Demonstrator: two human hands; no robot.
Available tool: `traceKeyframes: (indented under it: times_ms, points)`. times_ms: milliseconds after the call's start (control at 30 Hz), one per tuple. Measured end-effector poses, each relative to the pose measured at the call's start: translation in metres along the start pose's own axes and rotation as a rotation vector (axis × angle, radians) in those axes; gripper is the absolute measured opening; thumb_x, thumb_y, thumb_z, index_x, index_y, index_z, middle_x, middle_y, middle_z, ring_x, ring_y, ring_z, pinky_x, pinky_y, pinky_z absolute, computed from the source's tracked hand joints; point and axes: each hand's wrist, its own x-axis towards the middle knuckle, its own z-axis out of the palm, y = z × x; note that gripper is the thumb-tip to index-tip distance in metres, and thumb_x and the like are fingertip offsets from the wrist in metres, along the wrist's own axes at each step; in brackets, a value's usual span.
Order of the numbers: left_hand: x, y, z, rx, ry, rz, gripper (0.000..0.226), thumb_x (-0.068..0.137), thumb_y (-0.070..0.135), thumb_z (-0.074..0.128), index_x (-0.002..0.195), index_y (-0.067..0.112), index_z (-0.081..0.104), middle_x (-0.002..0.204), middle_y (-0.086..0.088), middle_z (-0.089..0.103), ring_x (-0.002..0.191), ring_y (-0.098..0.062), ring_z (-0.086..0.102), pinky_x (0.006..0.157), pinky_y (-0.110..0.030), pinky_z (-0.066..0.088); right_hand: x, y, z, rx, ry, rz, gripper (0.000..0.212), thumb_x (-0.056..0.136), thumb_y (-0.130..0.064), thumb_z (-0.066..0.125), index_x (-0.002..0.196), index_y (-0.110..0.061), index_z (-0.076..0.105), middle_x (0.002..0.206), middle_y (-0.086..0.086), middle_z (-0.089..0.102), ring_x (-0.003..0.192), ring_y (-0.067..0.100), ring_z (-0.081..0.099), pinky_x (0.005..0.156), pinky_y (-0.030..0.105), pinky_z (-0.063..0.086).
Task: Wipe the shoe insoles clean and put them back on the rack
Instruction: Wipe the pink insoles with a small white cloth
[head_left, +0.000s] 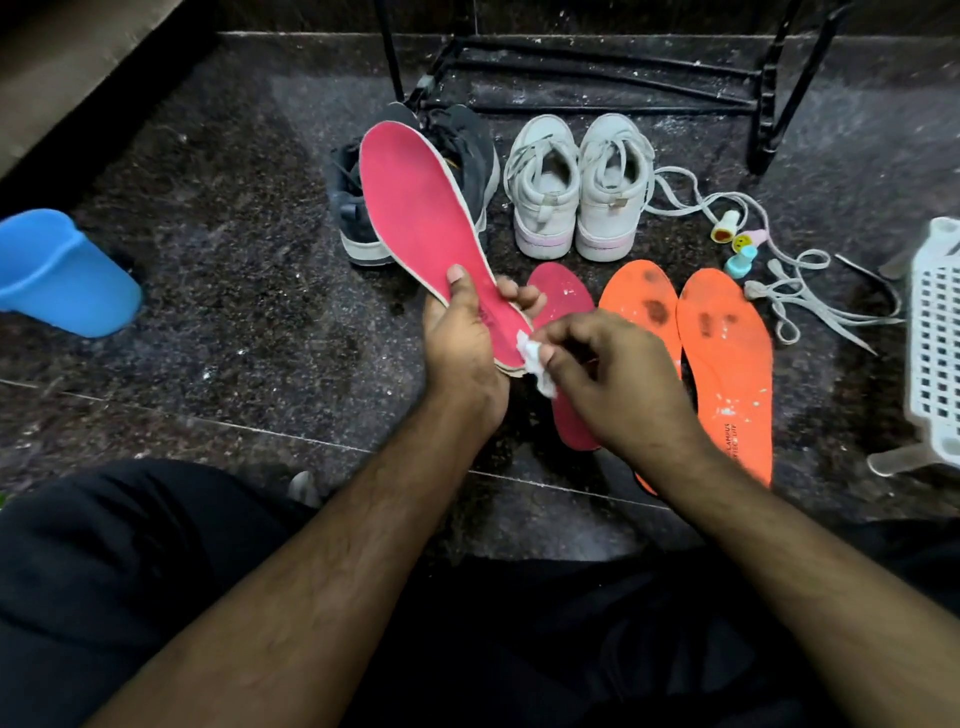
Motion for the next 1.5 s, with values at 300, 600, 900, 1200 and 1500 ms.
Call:
traceKeyframes:
  times_ms: [300, 600, 900, 1200, 1500]
  points:
    - [0.0, 0.004, -0.001, 0.1, 0.0, 0.035, 0.029, 0.107, 0.032, 0.042, 0.121, 0.007, 0.048, 0.067, -0.008, 0.061, 0.063, -0.023, 0.066, 0.069, -0.045, 0.06, 0.01, 0.002, -0.023, -0.045, 0.072, -0.015, 0.006, 0.083, -0.022, 0.066, 0.086, -0.02, 0.07, 0.077, -0.004, 0.066, 0.072, 0.01, 0.062, 0.07, 0.029, 0.051]
    - [-0.002, 0.004, 0.001, 0.069, 0.029, 0.004, 0.025, 0.108, 0.031, 0.041, 0.114, 0.007, 0.047, 0.063, -0.007, 0.058, 0.058, -0.023, 0.064, 0.064, -0.045, 0.06, 0.014, 0.012, -0.01, -0.21, -0.089, -0.137, 0.011, 0.076, -0.013, 0.072, 0.083, -0.018, 0.077, 0.08, 0.001, 0.064, 0.073, 0.018, 0.061, 0.071, 0.026, 0.044]
    - [-0.005, 0.001, 0.002, 0.128, -0.01, 0.001, 0.017, 0.109, 0.027, 0.04, 0.107, 0.011, 0.047, 0.061, -0.006, 0.056, 0.054, -0.022, 0.061, 0.064, -0.042, 0.058, 0.015, 0.01, 0.001, -0.264, -0.144, -0.116, 0.017, 0.077, -0.008, 0.07, 0.09, -0.015, 0.076, 0.087, 0.004, 0.058, 0.082, 0.025, 0.062, 0.071, 0.02, 0.033]
    - [-0.011, 0.003, 0.008, 0.168, 0.011, -0.054, 0.022, 0.109, 0.027, 0.04, 0.1, 0.009, 0.048, 0.062, -0.008, 0.056, 0.051, -0.02, 0.06, 0.054, -0.033, 0.055, 0.009, 0.0, -0.002, -0.201, -0.098, -0.212, 0.015, 0.079, -0.008, 0.068, 0.092, -0.015, 0.072, 0.088, 0.0, 0.054, 0.081, 0.015, 0.055, 0.074, 0.022, 0.038]
    - [-0.008, 0.0, 0.007, 0.226, -0.014, -0.03, 0.034, 0.106, 0.037, 0.043, 0.104, 0.004, 0.054, 0.068, -0.01, 0.058, 0.055, -0.022, 0.059, 0.056, -0.034, 0.055, 0.008, -0.008, -0.017, -0.17, -0.017, -0.238, 0.014, 0.081, -0.009, 0.065, 0.094, -0.015, 0.07, 0.092, 0.0, 0.055, 0.083, 0.014, 0.056, 0.077, 0.024, 0.043]
